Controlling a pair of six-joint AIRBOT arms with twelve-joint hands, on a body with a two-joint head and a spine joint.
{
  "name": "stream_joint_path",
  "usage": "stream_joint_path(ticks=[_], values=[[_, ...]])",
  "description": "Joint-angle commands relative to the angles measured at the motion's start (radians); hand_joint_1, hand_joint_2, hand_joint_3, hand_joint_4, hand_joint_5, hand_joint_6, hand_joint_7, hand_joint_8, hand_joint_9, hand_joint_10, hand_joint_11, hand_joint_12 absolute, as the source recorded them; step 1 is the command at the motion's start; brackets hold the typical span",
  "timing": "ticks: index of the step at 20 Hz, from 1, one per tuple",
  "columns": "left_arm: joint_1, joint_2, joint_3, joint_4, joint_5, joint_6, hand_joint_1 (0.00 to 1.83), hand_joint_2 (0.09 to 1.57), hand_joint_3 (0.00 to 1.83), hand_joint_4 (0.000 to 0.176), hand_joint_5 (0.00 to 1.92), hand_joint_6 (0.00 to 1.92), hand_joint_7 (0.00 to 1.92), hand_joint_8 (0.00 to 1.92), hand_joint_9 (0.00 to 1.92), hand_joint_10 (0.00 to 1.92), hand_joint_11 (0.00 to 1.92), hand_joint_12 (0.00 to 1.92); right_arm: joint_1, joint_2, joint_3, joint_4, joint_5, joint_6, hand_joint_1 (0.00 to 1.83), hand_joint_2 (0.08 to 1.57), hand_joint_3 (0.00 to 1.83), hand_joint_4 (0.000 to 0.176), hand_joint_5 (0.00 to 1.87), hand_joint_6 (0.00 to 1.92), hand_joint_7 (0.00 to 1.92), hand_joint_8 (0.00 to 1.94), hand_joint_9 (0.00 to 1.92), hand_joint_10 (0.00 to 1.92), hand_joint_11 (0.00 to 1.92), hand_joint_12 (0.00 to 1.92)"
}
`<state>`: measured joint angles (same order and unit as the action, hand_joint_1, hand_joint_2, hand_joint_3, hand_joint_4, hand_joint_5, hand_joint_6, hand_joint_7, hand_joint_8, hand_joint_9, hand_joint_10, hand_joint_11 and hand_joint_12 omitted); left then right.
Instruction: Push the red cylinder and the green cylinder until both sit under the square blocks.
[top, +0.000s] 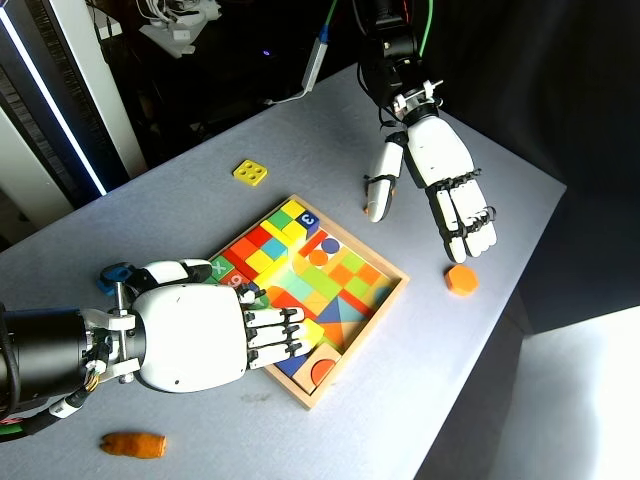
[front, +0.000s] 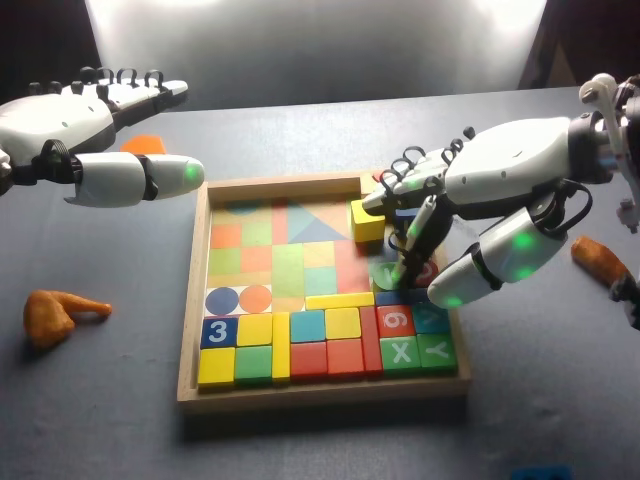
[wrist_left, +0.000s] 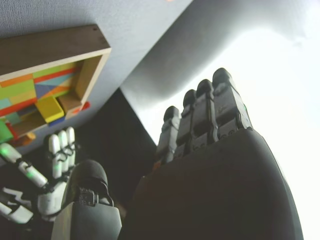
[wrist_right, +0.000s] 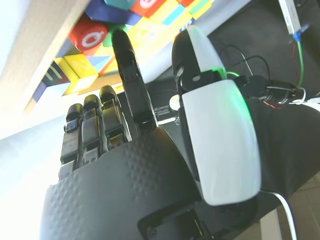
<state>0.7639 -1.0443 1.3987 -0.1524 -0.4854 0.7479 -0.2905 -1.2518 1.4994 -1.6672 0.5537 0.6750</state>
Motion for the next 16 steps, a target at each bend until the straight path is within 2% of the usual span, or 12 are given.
stream_joint_path(ticks=[1,2,3,4,7,9,10,11,12,14,15,16], values=[[-0.003,0.006,0.001,-0.015,-0.118,0.0,0.0,1.11,0.0,0.117,0.0,0.0,0.0,0.0,0.0,0.0,0.0,0.0,0.015,0.008,-0.002,0.081,0.02,-0.007,0.27,1.16,0.0,0.153,0.69,0.0,0.0,0.0,0.0,0.0,0.0,0.0],[-0.001,0.006,0.0,-0.016,-0.12,0.0,0.0,1.11,0.0,0.105,0.0,0.0,0.0,0.0,0.0,0.0,0.0,0.0,0.015,0.01,-0.002,0.114,0.025,-0.025,0.28,1.15,0.0,0.151,0.68,0.0,0.01,0.0,0.0,0.0,0.0,0.0],[0.0,0.007,0.0,-0.018,-0.123,0.0,0.0,1.13,0.0,0.103,0.0,0.0,0.0,0.0,0.0,0.0,0.0,0.0,0.017,0.014,-0.002,0.145,0.03,-0.045,0.25,1.15,0.0,0.153,0.62,0.0,0.0,0.0,0.0,0.0,0.0,0.0],[0.001,0.007,-0.001,-0.019,-0.125,0.0,0.0,1.13,0.01,0.1,0.0,0.0,0.0,0.0,0.0,0.0,0.0,0.0,0.018,0.02,-0.006,0.174,0.033,-0.063,0.24,1.15,0.0,0.143,0.59,0.0,0.0,0.0,0.0,0.0,0.0,0.0],[0.001,0.009,-0.005,-0.028,-0.139,0.0,0.0,1.11,0.0,0.112,0.0,0.0,0.0,0.0,0.0,0.0,0.0,0.0,0.022,0.051,-0.035,0.28,0.035,-0.152,0.27,1.13,0.0,0.094,0.43,0.0,0.0,0.0,0.0,0.0,0.0,0.0],[0.009,0.019,-0.015,-0.041,-0.16,0.0,0.0,1.1,0.0,0.107,0.0,0.0,0.0,0.0,0.0,0.0,0.0,0.0,0.021,0.062,-0.044,0.351,0.041,-0.208,0.27,1.13,0.0,0.087,0.36,0.0,0.0,0.0,0.0,0.0,0.0,0.0],[0.02,0.03,-0.026,-0.051,-0.188,-0.005,0.0,1.1,0.0,0.112,0.0,0.0,0.0,0.0,0.0,0.0,0.0,0.0,0.017,0.072,-0.051,0.415,0.048,-0.255,0.25,1.14,0.0,0.048,0.24,0.0,0.0,0.0,0.0,0.0,0.0,0.0],[0.027,0.035,-0.032,-0.056,-0.205,-0.012,0.0,1.1,0.0,0.114,0.0,0.0,0.0,0.0,0.0,0.0,0.0,0.0,0.013,0.08,-0.056,0.458,0.053,-0.283,0.25,1.14,0.0,0.044,0.16,0.0,0.0,0.0,0.0,0.0,0.0,0.0],[0.035,0.048,-0.046,-0.057,-0.24,-0.024,0.0,1.1,0.0,0.13,0.0,0.0,0.0,0.0,0.0,0.0,0.0,0.0,0.001,0.098,-0.066,0.539,0.065,-0.34,0.26,1.14,0.0,0.042,0.12,0.0,0.0,0.0,0.0,0.0,0.0,0.0],[0.044,0.072,-0.073,-0.059,-0.306,-0.036,0.0,1.1,0.0,0.122,0.0,0.0,0.0,0.0,0.0,0.0,0.0,0.0,-0.023,0.131,-0.084,0.689,0.093,-0.437,0.27,1.12,0.0,0.055,0.01,0.0,0.0,0.0,0.0,0.0,0.0,0.0],[0.05,0.09,-0.093,-0.06,-0.349,-0.042,0.0,1.08,0.0,0.123,0.0,0.0,0.0,0.0,0.0,0.0,0.0,0.0,-0.039,0.15,-0.094,0.781,0.116,-0.489,0.26,1.1,0.0,0.084,0.0,0.0,0.0,0.0,0.0,0.0,0.0,0.0],[0.058,0.117,-0.122,-0.06,-0.407,-0.045,0.0,1.07,0.0,0.139,0.0,0.0,0.0,0.0,0.0,0.0,0.0,0.0,-0.066,0.174,-0.106,0.9,0.152,-0.563,0.24,1.1,0.0,0.102,0.0,0.0,0.0,0.0,0.0,0.0,0.0,0.0]])
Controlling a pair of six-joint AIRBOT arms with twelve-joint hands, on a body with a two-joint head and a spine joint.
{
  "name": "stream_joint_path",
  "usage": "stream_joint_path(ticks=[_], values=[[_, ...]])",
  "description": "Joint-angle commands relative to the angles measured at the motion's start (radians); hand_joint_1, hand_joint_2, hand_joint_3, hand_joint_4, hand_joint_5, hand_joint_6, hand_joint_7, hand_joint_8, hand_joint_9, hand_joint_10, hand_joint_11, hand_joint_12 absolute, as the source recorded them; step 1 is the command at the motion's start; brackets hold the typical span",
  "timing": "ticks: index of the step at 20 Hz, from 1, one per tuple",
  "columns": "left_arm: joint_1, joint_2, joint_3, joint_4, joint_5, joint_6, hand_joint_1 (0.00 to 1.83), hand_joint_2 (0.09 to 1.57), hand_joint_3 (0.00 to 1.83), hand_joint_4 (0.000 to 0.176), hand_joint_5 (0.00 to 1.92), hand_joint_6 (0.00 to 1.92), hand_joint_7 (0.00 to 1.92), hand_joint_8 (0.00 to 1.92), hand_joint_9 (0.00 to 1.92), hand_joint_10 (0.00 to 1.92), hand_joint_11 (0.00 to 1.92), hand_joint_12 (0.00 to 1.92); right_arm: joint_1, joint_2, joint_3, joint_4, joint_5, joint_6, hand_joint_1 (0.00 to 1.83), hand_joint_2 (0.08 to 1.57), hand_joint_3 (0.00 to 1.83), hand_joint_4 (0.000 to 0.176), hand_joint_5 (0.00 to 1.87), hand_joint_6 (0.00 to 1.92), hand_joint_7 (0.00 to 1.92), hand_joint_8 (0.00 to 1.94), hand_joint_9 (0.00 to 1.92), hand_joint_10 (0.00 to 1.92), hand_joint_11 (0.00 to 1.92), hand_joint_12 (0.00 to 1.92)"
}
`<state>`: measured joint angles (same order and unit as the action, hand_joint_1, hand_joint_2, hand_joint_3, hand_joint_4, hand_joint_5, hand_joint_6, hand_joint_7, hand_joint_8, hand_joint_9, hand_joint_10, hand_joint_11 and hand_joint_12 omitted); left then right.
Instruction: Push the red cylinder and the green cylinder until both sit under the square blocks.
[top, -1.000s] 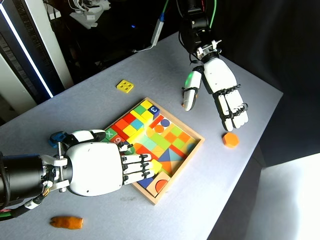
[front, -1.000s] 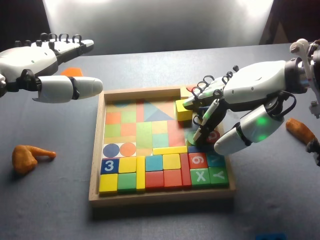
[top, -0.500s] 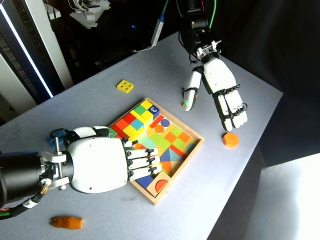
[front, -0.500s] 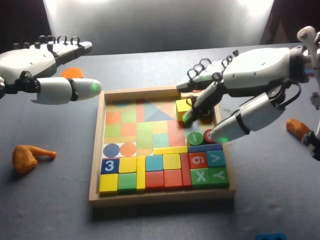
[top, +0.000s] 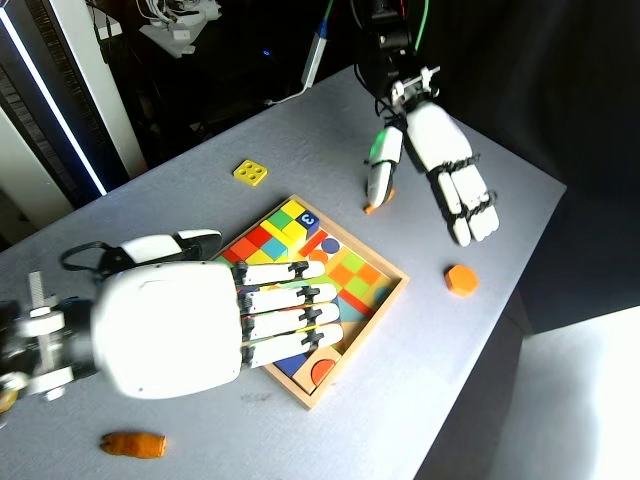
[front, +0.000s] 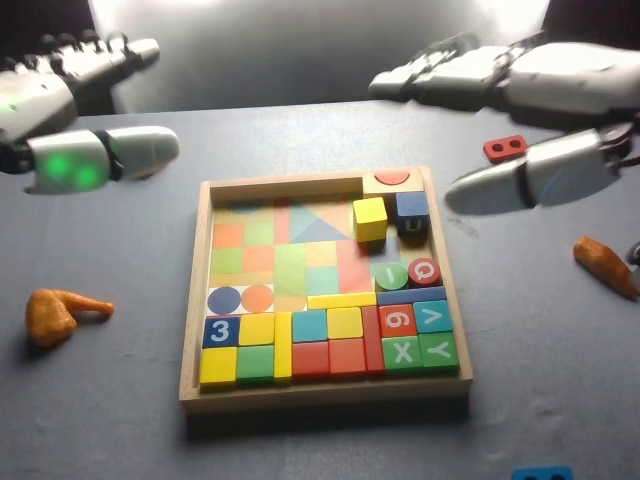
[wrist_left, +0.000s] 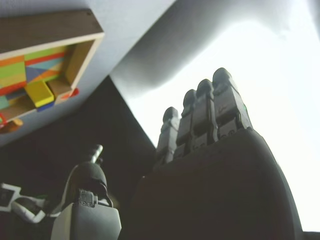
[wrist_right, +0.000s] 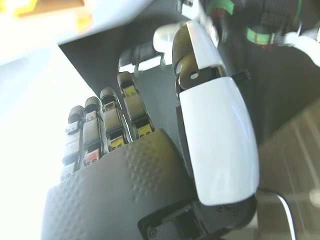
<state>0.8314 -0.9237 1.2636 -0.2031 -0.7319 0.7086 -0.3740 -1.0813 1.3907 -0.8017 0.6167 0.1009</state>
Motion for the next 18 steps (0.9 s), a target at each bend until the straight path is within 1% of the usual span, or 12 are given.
stream_joint_path(ticks=[1,3,4,5,9,10,11,13,14,15,16,18], values=[[-0.003,0.018,-0.009,-0.009,-0.205,-0.006,0.0,1.07,0.0,0.129,0.0,0.0,0.0,0.0,0.0,0.0,0.0,0.0,-0.001,0.018,-0.004,0.115,0.116,-0.03,0.28,1.11,0.0,0.056,0.0,0.0,0.0,0.0,0.0,0.0,0.0,0.0],[0.016,0.07,-0.064,-0.009,-0.321,-0.006,0.0,1.08,0.0,0.152,0.0,0.0,0.0,0.0,0.0,0.0,0.0,0.0,-0.062,0.057,-0.027,0.306,0.211,-0.139,0.19,1.13,0.0,0.043,0.0,0.0,0.0,0.0,0.0,0.0,0.0,0.0],[0.027,0.093,-0.09,-0.009,-0.38,-0.006,0.0,1.13,0.01,0.159,0.01,0.01,0.01,0.0,0.0,0.0,0.02,0.01,-0.1,0.082,-0.045,0.403,0.269,-0.187,0.2,1.16,0.02,0.098,0.0,0.0,0.0,0.0,0.0,0.0,0.0,0.0],[0.039,0.115,-0.115,-0.009,-0.441,-0.007,0.01,1.18,0.01,0.168,0.0,0.0,0.0,0.0,0.0,0.0,0.0,0.0,-0.138,0.106,-0.061,0.491,0.334,-0.227,0.3,1.15,0.01,0.114,0.0,0.0,0.0,0.0,0.0,0.0,0.0,0.0],[0.104,0.192,-0.193,-0.009,-0.633,-0.02,0.11,1.2,0.0,0.159,0.01,0.0,0.05,0.01,0.07,0.02,0.03,0.02,-0.252,0.157,-0.106,0.713,0.561,-0.301,0.19,1.21,0.03,0.084,0.0,0.0,0.0,0.0,0.0,0.0,0.0,0.0],[0.136,0.207,-0.206,-0.011,-0.69,-0.041,0.08,1.19,0.0,0.127,0.0,0.0,0.1,0.0,0.12,0.01,0.06,0.05,-0.281,0.167,-0.119,0.757,0.617,-0.317,0.22,1.24,0.03,0.1,0.0,0.0,0.0,0.0,0.0,0.0,0.0,0.0],[0.149,0.211,-0.211,-0.011,-0.719,-0.05,0.08,1.17,0.0,0.127,0.0,0.0,0.11,0.0,0.13,0.01,0.01,0.17,-0.294,0.18,-0.132,0.779,0.645,-0.326,0.24,1.26,0.03,0.083,0.0,0.0,0.0,0.0,0.0,0.0,0.0,0.0],[0.161,0.223,-0.23,-0.006,-0.774,-0.054,0.11,1.22,0.0,0.115,0.0,0.0,0.12,0.0,0.14,0.0,0.0,0.34,-0.326,0.22,-0.168,0.817,0.7,-0.34,0.39,1.15,0.03,0.1,0.0,0.0,0.02,0.0,0.0,0.0,0.02,0.31],[0.166,0.231,-0.239,0.001,-0.8,-0.054,0.19,1.16,0.0,0.154,0.05,0.01,0.15,0.0,0.15,0.0,0.0,0.34,-0.349,0.235,-0.179,0.839,0.732,-0.344,0.46,1.14,0.03,0.116,0.0,0.0,0.04,0.0,0.03,0.01,0.0,0.43],[0.169,0.238,-0.244,0.005,-0.814,-0.054,0.22,1.17,0.0,0.161,0.07,0.01,0.15,0.0,0.16,0.0,0.0,0.34,-0.362,0.24,-0.185,0.854,0.753,-0.348,0.52,1.13,0.01,0.112,0.0,0.0,0.06,0.0,0.05,0.01,0.0,0.43],[0.179,0.25,-0.253,0.014,-0.841,-0.053,0.21,1.19,0.01,0.121,0.05,0.0,0.15,0.0,0.14,0.0,0.0,0.33,-0.388,0.247,-0.195,0.884,0.795,-0.357,0.37,1.22,0.03,0.106,0.0,0.0,0.03,0.0,0.01,0.0,0.0,0.27],[0.186,0.266,-0.264,0.031,-0.88,-0.05,0.27,1.2,0.0,0.084,0.0,0.0,0.11,0.0,0.12,0.0,0.01,0.31,-0.42,0.267,-0.214,0.916,0.843,-0.364,0.31,1.3,0.02,0.082,0.0,0.0,0.0,0.0,0.0,0.0,0.0,0.07]])
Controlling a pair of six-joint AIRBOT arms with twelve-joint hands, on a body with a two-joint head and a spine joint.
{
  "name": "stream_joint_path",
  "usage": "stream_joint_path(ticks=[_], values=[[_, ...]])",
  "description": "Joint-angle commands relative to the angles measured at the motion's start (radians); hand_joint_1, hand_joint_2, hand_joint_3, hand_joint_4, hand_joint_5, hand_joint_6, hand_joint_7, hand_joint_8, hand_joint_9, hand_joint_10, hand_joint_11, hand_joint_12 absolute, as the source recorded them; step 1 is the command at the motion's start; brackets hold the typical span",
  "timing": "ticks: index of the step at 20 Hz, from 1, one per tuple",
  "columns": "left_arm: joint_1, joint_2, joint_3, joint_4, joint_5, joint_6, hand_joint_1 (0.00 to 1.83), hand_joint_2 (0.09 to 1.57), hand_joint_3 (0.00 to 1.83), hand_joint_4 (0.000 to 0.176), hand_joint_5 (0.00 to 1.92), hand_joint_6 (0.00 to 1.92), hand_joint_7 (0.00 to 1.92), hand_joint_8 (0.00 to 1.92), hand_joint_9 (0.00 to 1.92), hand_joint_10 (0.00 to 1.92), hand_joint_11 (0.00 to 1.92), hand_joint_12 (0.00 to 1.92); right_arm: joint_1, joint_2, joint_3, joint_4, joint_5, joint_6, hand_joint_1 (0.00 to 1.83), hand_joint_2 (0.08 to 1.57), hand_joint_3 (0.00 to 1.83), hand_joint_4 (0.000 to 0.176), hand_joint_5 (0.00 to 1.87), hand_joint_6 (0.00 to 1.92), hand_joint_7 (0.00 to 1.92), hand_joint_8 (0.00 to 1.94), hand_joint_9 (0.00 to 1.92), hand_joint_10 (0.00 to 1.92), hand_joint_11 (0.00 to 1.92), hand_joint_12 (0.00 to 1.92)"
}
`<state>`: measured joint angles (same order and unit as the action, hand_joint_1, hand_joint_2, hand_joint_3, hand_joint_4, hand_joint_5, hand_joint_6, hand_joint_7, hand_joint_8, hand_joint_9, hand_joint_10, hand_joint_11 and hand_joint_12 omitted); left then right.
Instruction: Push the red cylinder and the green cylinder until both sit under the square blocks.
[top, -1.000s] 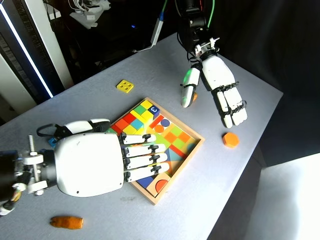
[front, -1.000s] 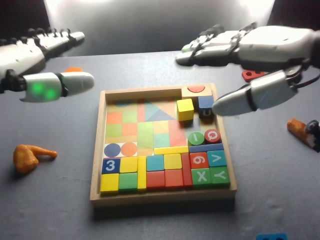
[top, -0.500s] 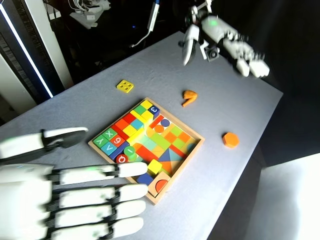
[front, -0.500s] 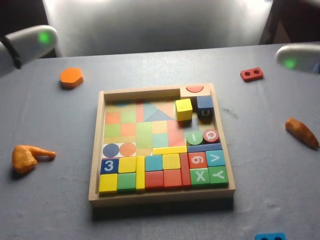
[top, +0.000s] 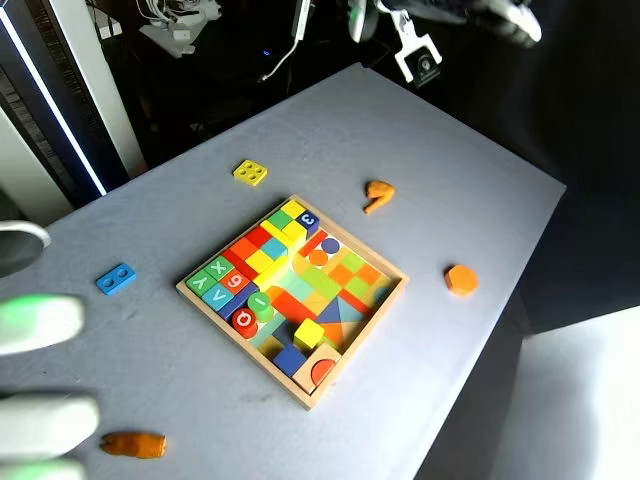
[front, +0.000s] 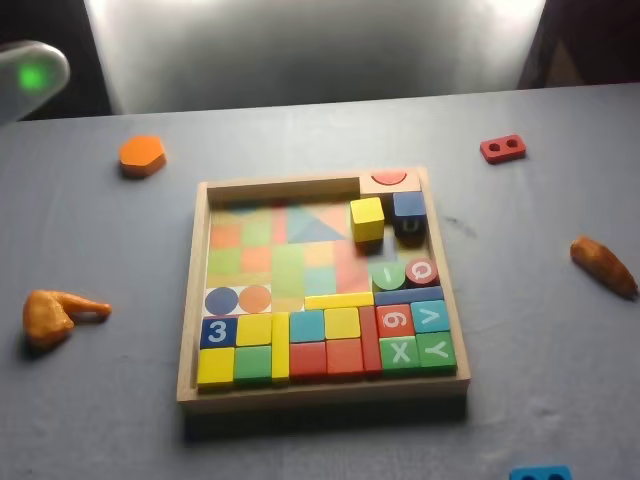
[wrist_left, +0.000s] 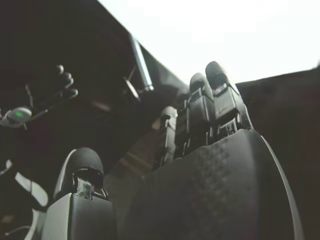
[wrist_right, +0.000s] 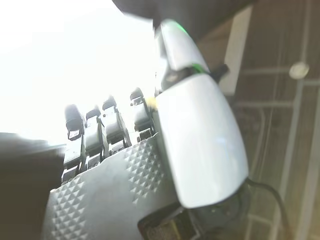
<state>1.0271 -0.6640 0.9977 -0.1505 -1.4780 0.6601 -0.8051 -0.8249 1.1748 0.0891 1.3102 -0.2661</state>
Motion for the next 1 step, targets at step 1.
stream_joint_path(ticks=[1], values=[[-0.006,0.007,0.001,-0.02,-0.144,0.001,0.27,1.2,0.0,0.084,0.0,0.0,0.11,0.0,0.12,0.0,0.01,0.31,0.002,0.015,-0.003,0.032,0.15,-0.003,0.31,1.3,0.02,0.082,0.0,0.0,0.0,0.0,0.0,0.0,0.0,0.07]])
